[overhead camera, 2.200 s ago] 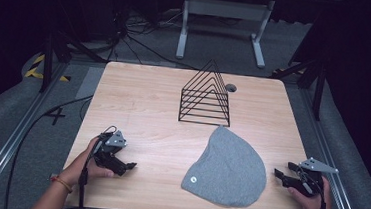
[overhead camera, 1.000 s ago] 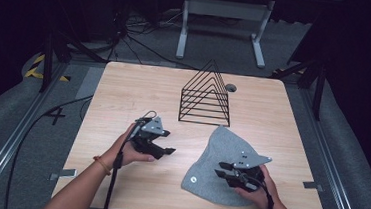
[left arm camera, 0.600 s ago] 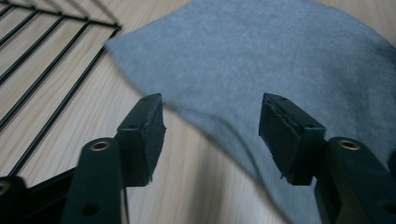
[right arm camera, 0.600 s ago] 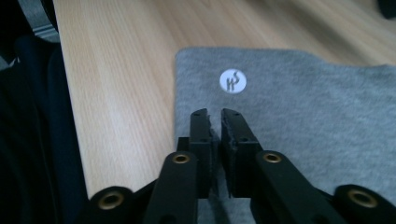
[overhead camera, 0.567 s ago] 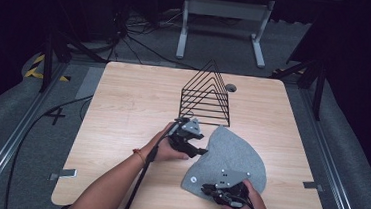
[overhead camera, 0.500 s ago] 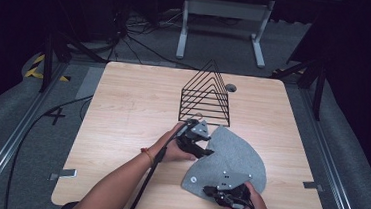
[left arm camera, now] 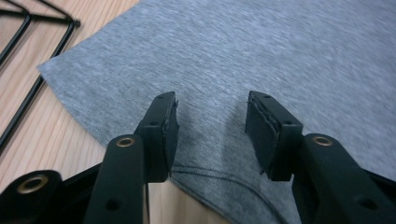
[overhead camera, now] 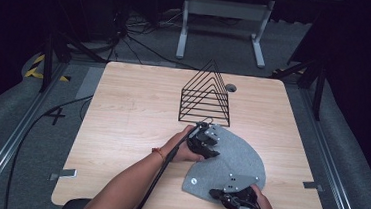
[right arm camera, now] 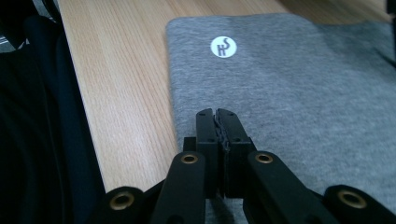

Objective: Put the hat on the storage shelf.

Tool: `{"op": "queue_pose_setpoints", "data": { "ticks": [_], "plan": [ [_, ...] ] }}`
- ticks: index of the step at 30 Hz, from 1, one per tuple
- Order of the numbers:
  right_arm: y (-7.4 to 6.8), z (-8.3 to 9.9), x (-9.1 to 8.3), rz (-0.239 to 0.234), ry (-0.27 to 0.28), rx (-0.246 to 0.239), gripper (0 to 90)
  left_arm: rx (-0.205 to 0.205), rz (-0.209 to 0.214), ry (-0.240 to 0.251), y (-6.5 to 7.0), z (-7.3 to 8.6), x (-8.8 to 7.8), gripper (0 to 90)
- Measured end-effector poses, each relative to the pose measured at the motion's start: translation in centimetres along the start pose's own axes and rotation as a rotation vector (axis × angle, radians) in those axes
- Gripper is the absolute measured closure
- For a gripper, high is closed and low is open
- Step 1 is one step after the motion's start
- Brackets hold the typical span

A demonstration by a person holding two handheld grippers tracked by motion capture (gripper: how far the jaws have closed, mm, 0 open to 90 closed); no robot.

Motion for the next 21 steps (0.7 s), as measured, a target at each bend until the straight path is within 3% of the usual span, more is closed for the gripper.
{"op": "queue_pose_setpoints", "data": {
  "ticks": [7, 12, 17, 21],
  "plan": [
    [1.0, 1.0, -1.4, 0.046, -0.025, 0.0, 89.1, 0.008, -0.033, -0.044, 0.8, 3.1, -3.2, 60.0],
    [2.6, 1.7, -2.5, 0.101, -0.022, 0.034, 89.0, -0.007, -0.034, -0.07, 2.1, 5.3, -5.6, 61.2],
    [4.4, 1.8, -3.1, 0.159, -0.015, 0.069, 88.5, 0.002, -0.046, -0.068, 4.3, 6.1, -6.9, 65.0],
    [6.3, 1.5, -3.4, 0.211, -0.013, 0.092, 88.1, -0.044, -0.039, -0.048, 5.9, 6.3, -7.2, 65.3]
  ]
}}
Point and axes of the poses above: each handheld gripper's, and its own axes: x roughly forward along the jaws, z roughly out of its underside, y roughly to its right, the point moved 9 cm from there along x, roughly forward along the jaws, and after that the axes turned 13 degrees about -z, right-handed, at the moved point
